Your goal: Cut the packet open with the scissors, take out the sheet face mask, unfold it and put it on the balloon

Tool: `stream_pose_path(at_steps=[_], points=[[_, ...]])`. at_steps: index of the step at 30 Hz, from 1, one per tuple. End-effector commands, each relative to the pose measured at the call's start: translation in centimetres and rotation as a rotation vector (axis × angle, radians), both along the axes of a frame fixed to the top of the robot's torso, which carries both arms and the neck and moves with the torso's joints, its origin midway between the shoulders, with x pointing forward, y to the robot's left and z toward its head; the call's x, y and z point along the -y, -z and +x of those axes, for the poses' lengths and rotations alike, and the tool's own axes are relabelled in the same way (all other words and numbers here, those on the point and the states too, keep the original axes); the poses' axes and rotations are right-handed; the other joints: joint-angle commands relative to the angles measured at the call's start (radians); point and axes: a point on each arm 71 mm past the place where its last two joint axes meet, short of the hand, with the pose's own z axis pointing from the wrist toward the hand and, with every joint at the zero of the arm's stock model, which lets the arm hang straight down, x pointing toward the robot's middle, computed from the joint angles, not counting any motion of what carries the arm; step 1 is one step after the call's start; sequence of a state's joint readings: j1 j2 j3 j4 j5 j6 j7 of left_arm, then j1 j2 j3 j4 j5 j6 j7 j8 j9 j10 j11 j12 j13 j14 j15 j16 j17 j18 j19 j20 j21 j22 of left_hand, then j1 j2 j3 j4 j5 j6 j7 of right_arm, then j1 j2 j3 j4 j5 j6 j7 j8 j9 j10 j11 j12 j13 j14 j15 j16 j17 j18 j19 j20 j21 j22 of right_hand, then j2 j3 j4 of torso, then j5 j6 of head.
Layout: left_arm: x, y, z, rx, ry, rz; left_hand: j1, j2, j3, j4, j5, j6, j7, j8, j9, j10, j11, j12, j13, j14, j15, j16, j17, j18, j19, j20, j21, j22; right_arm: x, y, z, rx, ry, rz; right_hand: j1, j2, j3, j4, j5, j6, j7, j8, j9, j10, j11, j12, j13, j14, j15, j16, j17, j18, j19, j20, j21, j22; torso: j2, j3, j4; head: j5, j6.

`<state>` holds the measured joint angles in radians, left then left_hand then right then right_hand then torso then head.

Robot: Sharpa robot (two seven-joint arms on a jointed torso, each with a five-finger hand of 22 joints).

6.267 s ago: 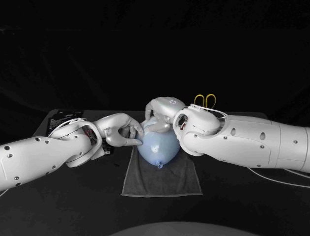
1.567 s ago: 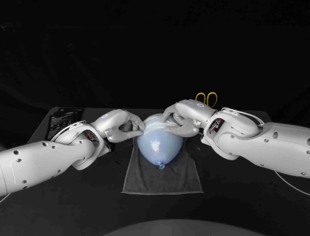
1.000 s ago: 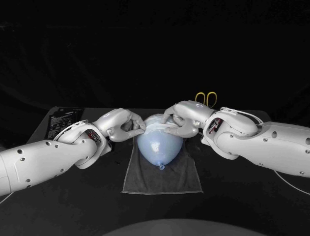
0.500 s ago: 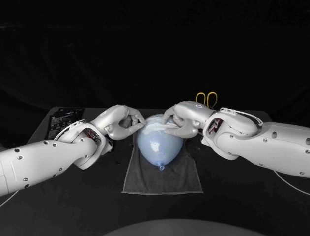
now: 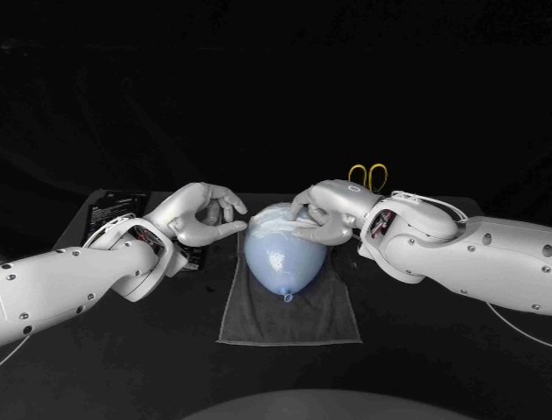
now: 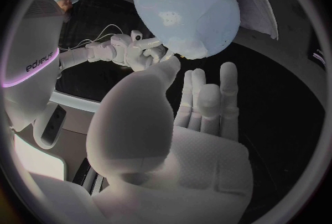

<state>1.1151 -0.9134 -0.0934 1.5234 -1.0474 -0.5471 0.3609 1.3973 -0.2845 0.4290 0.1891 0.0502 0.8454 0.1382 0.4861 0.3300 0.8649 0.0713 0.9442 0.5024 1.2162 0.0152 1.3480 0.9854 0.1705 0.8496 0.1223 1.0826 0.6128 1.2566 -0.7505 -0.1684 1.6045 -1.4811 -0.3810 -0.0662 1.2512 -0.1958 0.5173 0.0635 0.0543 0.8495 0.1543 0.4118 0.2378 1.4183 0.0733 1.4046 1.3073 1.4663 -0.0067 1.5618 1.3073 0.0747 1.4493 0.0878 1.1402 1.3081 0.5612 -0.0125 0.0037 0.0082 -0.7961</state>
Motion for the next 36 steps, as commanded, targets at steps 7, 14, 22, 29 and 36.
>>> stream_pose_path(at_steps=[7, 14, 22, 29, 36], points=[[1.1, 0.6, -0.6, 0.04, 0.113, 0.117, 0.016, 0.0, -0.146, 0.005, -0.002, -0.009, 0.005, 0.001, -0.015, -0.044, 0.009, -0.027, -0.019, -0.113, 0.012, -0.058, -0.121, 0.011, -0.021, 0.016, -0.05, -0.031, -0.1, 0.5, -0.1, -0.021, -0.001, -0.033, -0.001, 0.004, -0.006, 0.0, -0.006, 0.009, 0.001, -0.005, 0.0, 0.005, -0.002, 0.004, 0.085, 0.103, 0.006, 0.007, 0.256, 0.001, 0.0, 0.008, 0.001, 0.16, 0.001, 0.0006, -0.0021, 0.003, 0.0], [2.1, 0.7, -0.8, 0.07, 0.131, 0.112, 0.062, 0.03, -0.263, 0.047, -0.003, -0.017, 0.007, 0.014, -0.021, -0.047, 0.011, -0.018, -0.022, -0.118, 0.015, -0.045, -0.118, 0.013, -0.008, 0.02, -0.067, -0.045, -0.1, 0.5, -0.1, -0.024, -0.002, -0.035, -0.001, 0.004, -0.006, 0.0, -0.006, 0.01, 0.001, -0.005, 0.0, 0.005, -0.002, 0.004, 0.085, 0.103, 0.006, 0.007, 0.255, 0.001, 0.0, 0.008, 0.0, 0.16, 0.001, 0.0006, -0.0022, 0.003, -0.001], [2.7, 0.8, -0.6, 0.066, 0.13, 0.11, 0.107, 0.062, -0.297, 0.073, -0.002, -0.017, 0.003, 0.01, -0.035, -0.026, 0.004, -0.011, -0.027, -0.097, 0.007, -0.027, -0.098, 0.013, 0.004, 0.016, -0.066, -0.047, -0.2, 0.5, -0.2, -0.025, -0.004, -0.035, -0.001, 0.004, -0.006, 0.0, -0.006, 0.01, 0.001, -0.005, 0.0, 0.005, -0.002, 0.004, 0.085, 0.103, 0.006, 0.007, 0.255, 0.001, 0.0, 0.008, 0.0, 0.16, 0.001, 0.0007, -0.0017, 0.002, -0.002], [2.9, 1.1, -0.4, 0.047, 0.124, 0.118, 0.143, 0.088, -0.309, 0.093, -0.002, -0.006, 0.004, -0.008, -0.054, 0.001, 0.005, -0.014, -0.037, -0.059, 0.008, -0.003, -0.061, 0.013, 0.018, 0.011, -0.058, -0.045, -0.3, 0.5, -0.2, -0.025, -0.006, -0.035, -0.001, 0.005, -0.007, 0.001, -0.006, 0.011, 0.0, -0.005, 0.0, 0.007, -0.002, 0.006, 0.087, 0.103, 0.005, 0.007, 0.257, 0.001, 0.0, 0.008, 0.002, 0.16, 0.001, 0.0002, -0.0014, 0.001, -0.002], [3.2, 1.4, -0.1, 0.02, 0.123, 0.146, 0.16, 0.096, -0.312, 0.096, -0.002, -0.002, 0.005, -0.02, -0.064, 0.007, 0.005, -0.022, -0.044, -0.051, 0.007, 0.002, -0.054, 0.013, 0.021, 0.009, -0.055, -0.044, -0.4, 0.5, -0.2, -0.026, -0.007, -0.034, -0.001, 0.005, -0.007, 0.001, -0.006, 0.011, 0.0, -0.005, 0.0, 0.007, -0.002, 0.006, 0.087, 0.103, 0.005, 0.007, 0.257, 0.001, 0.0, 0.008, 0.002, 0.16, 0.001, 0.0003, -0.0013, 0.001, -0.005]])
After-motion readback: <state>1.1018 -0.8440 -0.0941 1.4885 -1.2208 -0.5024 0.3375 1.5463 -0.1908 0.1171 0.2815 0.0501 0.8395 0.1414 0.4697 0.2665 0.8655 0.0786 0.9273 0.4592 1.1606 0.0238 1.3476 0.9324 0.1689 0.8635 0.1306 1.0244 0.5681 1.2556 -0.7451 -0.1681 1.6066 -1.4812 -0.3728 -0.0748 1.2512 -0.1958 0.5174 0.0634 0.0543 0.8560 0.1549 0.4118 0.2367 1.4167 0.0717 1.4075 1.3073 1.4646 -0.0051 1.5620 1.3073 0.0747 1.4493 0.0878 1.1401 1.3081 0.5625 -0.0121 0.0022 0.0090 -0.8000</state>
